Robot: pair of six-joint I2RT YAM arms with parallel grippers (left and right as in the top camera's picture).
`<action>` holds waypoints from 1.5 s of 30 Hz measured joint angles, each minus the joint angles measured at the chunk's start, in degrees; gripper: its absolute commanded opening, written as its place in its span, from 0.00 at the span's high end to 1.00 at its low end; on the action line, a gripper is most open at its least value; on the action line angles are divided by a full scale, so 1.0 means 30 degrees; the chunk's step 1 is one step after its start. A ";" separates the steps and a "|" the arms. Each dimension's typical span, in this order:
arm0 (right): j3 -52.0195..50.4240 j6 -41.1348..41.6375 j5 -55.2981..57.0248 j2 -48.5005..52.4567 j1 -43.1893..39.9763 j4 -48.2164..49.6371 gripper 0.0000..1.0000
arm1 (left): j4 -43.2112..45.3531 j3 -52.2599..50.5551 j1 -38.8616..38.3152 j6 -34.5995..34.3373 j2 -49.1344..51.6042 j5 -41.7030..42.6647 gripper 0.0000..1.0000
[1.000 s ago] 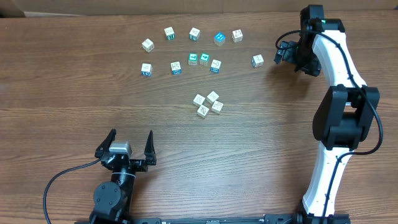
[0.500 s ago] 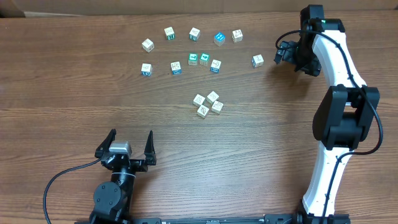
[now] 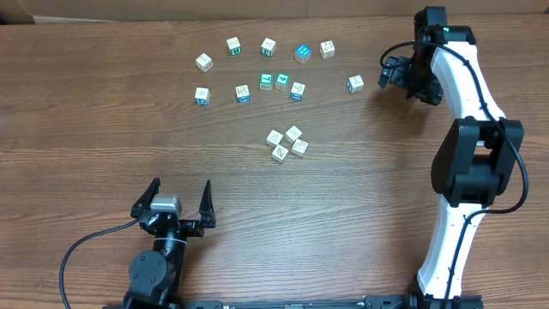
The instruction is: Form a circle
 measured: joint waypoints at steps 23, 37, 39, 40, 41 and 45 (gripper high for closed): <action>0.0000 0.0000 0.0007 0.0000 0.0015 0.0000 0.00 | 0.0000 0.0000 0.0000 0.0000 0.0000 0.0000 0.01; 0.0000 0.0000 0.0000 -0.5151 0.1093 0.0007 0.00 | 0.0000 0.0000 0.0000 0.0000 0.0000 0.0000 0.00; 0.0000 0.0007 0.0000 -0.6411 0.1086 0.0000 0.00 | 0.0000 0.0000 0.0000 0.0000 0.0000 0.0000 0.00; 0.0000 0.0000 0.0000 -0.6892 0.1093 0.0000 0.00 | 0.0000 0.0000 0.0000 0.0000 0.0000 0.0000 0.00; 0.0000 0.0007 -0.0007 -0.7599 0.1093 0.0007 0.00 | 0.0000 0.0000 0.0000 0.0000 0.0000 0.0000 0.01; 0.0000 0.0007 0.0007 -0.9326 0.1297 0.0000 0.00 | 0.0000 0.0000 0.0000 0.0000 0.0000 0.0000 0.00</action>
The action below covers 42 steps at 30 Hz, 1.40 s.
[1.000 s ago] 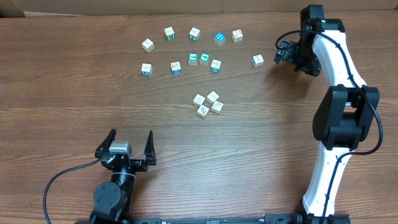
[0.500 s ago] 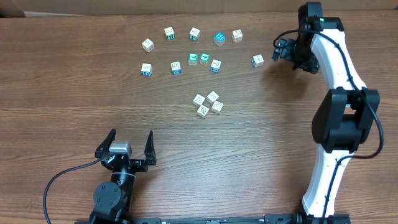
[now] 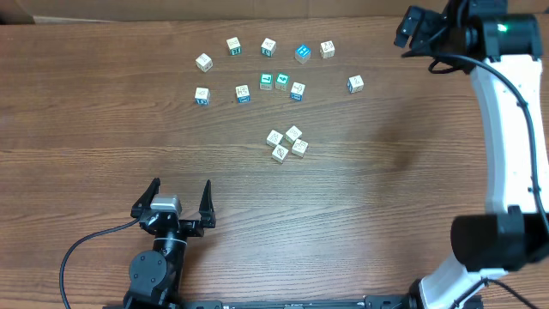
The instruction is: Form a circle
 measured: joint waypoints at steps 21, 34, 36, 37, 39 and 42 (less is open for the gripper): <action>0.0000 -0.0015 0.0000 -0.4218 0.2739 -0.0262 0.00 | 0.0000 0.0000 0.0000 0.0000 0.0000 0.0000 0.00; -0.9989 -0.1574 -0.0882 -0.8422 0.2739 0.6841 0.00 | 0.0007 0.0000 0.0000 0.0000 0.0000 0.0000 0.00; -1.2495 -0.1974 -0.1341 -0.9151 0.2739 0.9049 0.00 | 0.0015 0.0000 0.0000 0.0000 0.0000 0.0000 0.00; -1.3515 -0.2091 -0.1494 -0.9428 0.2739 0.9755 0.00 | 0.0007 0.0000 0.0000 0.0000 0.0000 0.0000 0.01; -1.5657 -0.2397 -0.1909 -0.9930 0.2739 1.1526 0.00 | 0.0000 0.0000 0.0000 0.0000 0.0000 0.0000 0.00; -1.8746 -0.2769 -0.2412 -1.0462 0.2739 1.4273 0.00 | 0.0000 0.0000 0.0000 0.0000 0.0000 0.0000 0.00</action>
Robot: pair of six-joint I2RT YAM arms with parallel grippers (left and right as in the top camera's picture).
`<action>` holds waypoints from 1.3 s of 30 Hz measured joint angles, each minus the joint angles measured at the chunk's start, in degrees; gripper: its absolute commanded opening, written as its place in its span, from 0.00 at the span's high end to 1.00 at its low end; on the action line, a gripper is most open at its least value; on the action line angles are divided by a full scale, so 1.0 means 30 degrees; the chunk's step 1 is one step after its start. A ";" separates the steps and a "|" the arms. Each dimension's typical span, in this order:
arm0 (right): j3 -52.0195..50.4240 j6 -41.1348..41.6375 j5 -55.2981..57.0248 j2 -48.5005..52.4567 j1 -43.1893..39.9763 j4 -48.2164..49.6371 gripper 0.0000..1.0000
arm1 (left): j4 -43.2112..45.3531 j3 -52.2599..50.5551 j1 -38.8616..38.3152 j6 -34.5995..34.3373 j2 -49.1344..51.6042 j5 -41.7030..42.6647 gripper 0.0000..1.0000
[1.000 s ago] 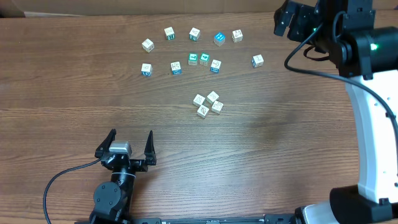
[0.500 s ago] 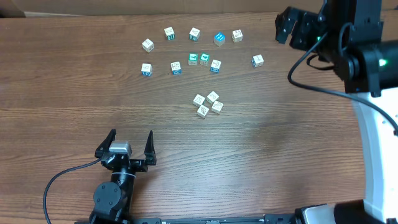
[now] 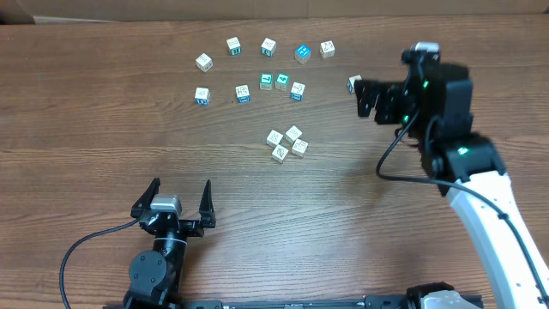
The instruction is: Form a circle
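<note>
Small picture cubes lie on the wooden table [image 3: 103, 137]. An upper arc runs from a cube [image 3: 203, 61] at the left to one [image 3: 327, 49] at the right. Below it is a second row [image 3: 266, 82]. A tight cluster [image 3: 287, 143] of several cubes lies further toward the front. One lone cube [image 3: 352, 82] sits at the right, half covered by my right gripper [image 3: 365, 98], which looks open and empty just beside it. My left gripper [image 3: 180, 199] rests open near the front edge, far from all cubes.
The right arm [image 3: 480, 189] reaches in from the front right across the table's right side. A black cable [image 3: 86, 245] trails from the left arm's base. A cardboard edge [image 3: 17, 13] lies along the back left.
My right gripper was high at the back right corner, away from the cubes. Now it is lower and further left, right beside the lone right-hand cube. Cubes and the left arm are unchanged.
At first my right gripper hung just right of the lone cube. Then it was up at the back right corner, away from it. Now it is back against that cube. No cube has shifted, and the left gripper has stayed open.
</note>
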 measured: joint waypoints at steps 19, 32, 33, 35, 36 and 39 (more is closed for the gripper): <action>-1.2174 -0.0357 -0.0481 -0.4029 -0.0109 0.9959 0.00 | 0.0007 0.0000 0.0000 0.0000 0.0000 0.0000 0.01; -1.6189 -0.0393 -0.0729 -0.6229 -0.0714 1.2823 0.00 | 0.0000 0.0000 0.0000 0.0000 0.0000 0.0000 0.00; -1.6393 -0.0393 -0.0736 -0.6280 -0.0721 1.3078 0.00 | 0.0000 0.0000 0.0000 0.0000 0.0000 0.0000 0.00; -1.6910 -0.0401 -0.0729 -0.6309 -0.0721 1.3653 0.00 | 0.0000 0.0000 0.0000 0.0000 0.0000 0.0000 0.00; -1.7121 -0.0408 -0.0736 -0.6309 -0.0721 1.3843 0.00 | 0.0007 0.0000 0.0000 0.0000 0.0000 0.0000 0.00; -1.7733 -0.0401 -0.0736 -0.6419 -0.0721 1.4309 0.00 | 0.0000 0.0000 0.0000 0.0000 0.0000 0.0000 0.00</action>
